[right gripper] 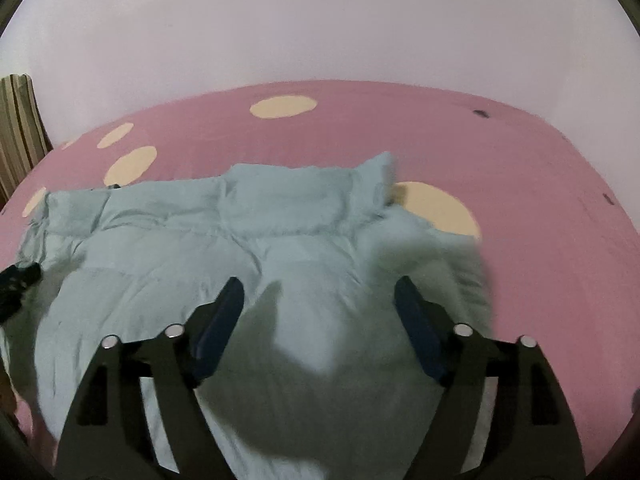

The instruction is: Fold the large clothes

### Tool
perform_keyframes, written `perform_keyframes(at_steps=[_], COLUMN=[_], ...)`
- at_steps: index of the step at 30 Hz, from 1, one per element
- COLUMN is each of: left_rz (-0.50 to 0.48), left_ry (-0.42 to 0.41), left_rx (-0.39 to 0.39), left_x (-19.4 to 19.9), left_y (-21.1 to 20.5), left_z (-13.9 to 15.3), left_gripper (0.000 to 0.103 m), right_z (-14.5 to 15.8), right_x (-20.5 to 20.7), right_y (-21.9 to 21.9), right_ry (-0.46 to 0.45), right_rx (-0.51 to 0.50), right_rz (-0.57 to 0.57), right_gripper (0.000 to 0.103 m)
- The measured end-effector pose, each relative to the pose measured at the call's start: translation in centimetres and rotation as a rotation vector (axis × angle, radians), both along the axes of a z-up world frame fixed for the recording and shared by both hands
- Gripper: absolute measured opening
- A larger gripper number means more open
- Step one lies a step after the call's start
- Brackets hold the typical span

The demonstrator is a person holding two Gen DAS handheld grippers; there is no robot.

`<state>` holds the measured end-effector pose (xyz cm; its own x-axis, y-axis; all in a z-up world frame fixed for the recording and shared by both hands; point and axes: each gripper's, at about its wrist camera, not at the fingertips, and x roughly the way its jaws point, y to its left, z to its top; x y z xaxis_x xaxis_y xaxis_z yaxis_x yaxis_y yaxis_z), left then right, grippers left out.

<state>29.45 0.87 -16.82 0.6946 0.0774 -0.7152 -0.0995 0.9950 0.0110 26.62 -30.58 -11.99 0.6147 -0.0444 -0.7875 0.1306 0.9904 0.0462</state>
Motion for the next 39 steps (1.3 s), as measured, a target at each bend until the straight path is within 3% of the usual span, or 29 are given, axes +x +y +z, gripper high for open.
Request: perform_keyframes(at_steps=[4, 6, 11, 14, 15, 16, 17, 19, 22, 25, 30, 39], left_rz=[0.092, 0.11, 0.032, 0.028, 0.024, 0.007, -0.022, -0.047, -0.059, -0.063, -0.054, -0.014], left_ry=[0.031, 0.059, 0.113, 0.116, 0.111, 0.105, 0.105, 0.104, 0.09, 0.077, 0.058, 0.055], left_rx=[-0.012, -0.071, -0.247, -0.304, -0.291, -0.275, -0.28, -0.276, -0.249, -0.242, -0.24, -0.236], left_x=[-2.6, -3.7, -3.6, -3.3, -3.4, -3.3, -3.3, -3.2, -3.1, -3.2, -4.2, -7.5], left_y=[3.7, 5.5, 6.5, 6.8, 6.6, 6.2, 5.7, 5.0, 4.3, 4.2, 4.5, 6.7], left_z=[-0.6, -1.6, -3.7, -4.3, -4.3, -4.3, -4.3, -4.2, -3.9, -3.4, -2.5, -2.0], left_gripper=[0.081, 0.082, 0.084, 0.084, 0.079, 0.066, 0.058, 0.037, 0.022, 0.015, 0.011, 0.011], right_z=[0.3, 0.1, -2.2, -3.2, -3.5, -3.7, -3.8, -4.0, -3.5, -3.1, -2.4, -1.3], right_x=[-2.7, -3.4, -3.7, -3.5, -3.5, -3.5, -3.5, -3.6, -3.8, -4.1, -4.8, -7.7], right_y=[-1.0, -1.6, -3.4, -3.5, -3.5, -3.5, -3.5, -3.5, -2.9, -2.6, -2.2, -0.2], right_ry=[0.021, 0.034, 0.101, 0.12, 0.129, 0.133, 0.137, 0.139, 0.126, 0.115, 0.106, 0.093], right_rx=[-0.025, -0.021, 0.043, 0.062, 0.075, 0.086, 0.099, 0.14, 0.158, 0.177, 0.202, 0.222], right_rz=[-0.005, -0.018, -0.064, -0.073, -0.074, -0.074, -0.076, -0.074, -0.058, -0.046, -0.037, 0.004], right_gripper=[0.085, 0.088, 0.094, 0.095, 0.095, 0.094, 0.09, 0.07, 0.045, 0.03, 0.022, 0.018])
